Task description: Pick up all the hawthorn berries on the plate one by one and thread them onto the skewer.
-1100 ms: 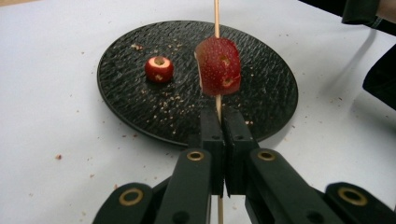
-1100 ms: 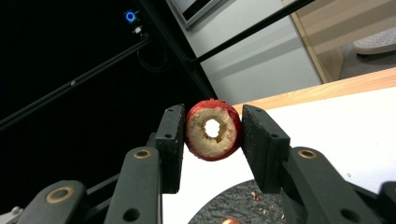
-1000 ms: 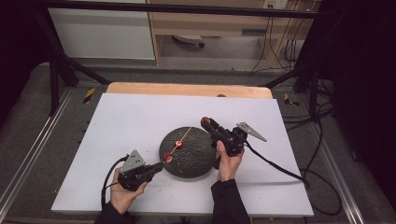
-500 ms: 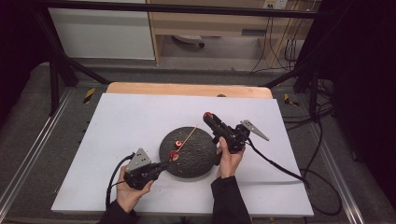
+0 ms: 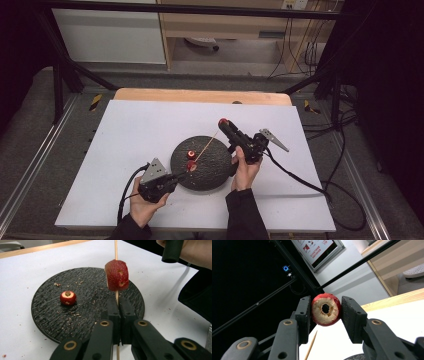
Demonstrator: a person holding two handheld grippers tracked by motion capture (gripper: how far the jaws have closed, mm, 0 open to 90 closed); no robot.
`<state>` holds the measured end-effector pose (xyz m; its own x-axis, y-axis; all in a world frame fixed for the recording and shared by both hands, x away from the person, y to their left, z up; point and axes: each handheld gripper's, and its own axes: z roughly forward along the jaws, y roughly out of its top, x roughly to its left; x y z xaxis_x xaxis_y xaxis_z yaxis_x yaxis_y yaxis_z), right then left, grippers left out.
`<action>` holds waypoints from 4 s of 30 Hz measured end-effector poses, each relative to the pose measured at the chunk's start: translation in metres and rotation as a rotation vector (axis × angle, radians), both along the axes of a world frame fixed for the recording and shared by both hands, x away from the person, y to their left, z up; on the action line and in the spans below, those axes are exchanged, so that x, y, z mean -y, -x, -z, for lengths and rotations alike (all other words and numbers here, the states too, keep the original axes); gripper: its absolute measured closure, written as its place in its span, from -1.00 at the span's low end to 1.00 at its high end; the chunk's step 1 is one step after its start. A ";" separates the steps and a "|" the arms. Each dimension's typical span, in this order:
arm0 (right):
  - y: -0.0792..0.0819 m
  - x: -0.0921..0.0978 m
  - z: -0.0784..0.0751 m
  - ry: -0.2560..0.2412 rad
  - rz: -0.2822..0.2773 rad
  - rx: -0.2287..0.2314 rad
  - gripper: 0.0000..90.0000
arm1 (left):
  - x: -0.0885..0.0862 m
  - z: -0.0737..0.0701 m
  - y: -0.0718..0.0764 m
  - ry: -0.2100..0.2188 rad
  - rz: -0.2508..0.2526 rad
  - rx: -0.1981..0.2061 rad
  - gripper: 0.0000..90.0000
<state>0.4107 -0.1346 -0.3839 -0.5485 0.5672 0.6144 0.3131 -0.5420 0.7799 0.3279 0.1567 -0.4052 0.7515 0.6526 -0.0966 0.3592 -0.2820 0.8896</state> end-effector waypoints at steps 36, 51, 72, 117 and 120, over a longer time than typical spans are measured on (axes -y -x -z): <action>0.004 -0.004 0.004 -0.005 -0.016 -0.001 0.36 | 0.018 -0.003 -0.003 0.030 -0.032 -0.004 0.96; 0.008 -0.004 0.005 -0.006 -0.031 -0.007 0.36 | 0.026 -0.006 -0.006 0.048 -0.048 0.002 0.96; 0.015 -0.010 0.013 0.023 -0.069 -0.028 0.36 | 0.040 -0.016 -0.022 0.037 -0.048 0.014 0.96; 0.022 0.003 0.014 0.231 -0.126 -0.062 -0.28 | 0.020 -0.013 -0.030 -0.005 -0.034 0.004 0.96; 0.021 0.007 0.017 0.305 -0.141 -0.079 -0.42 | 0.010 -0.010 -0.029 -0.024 -0.037 -0.001 0.96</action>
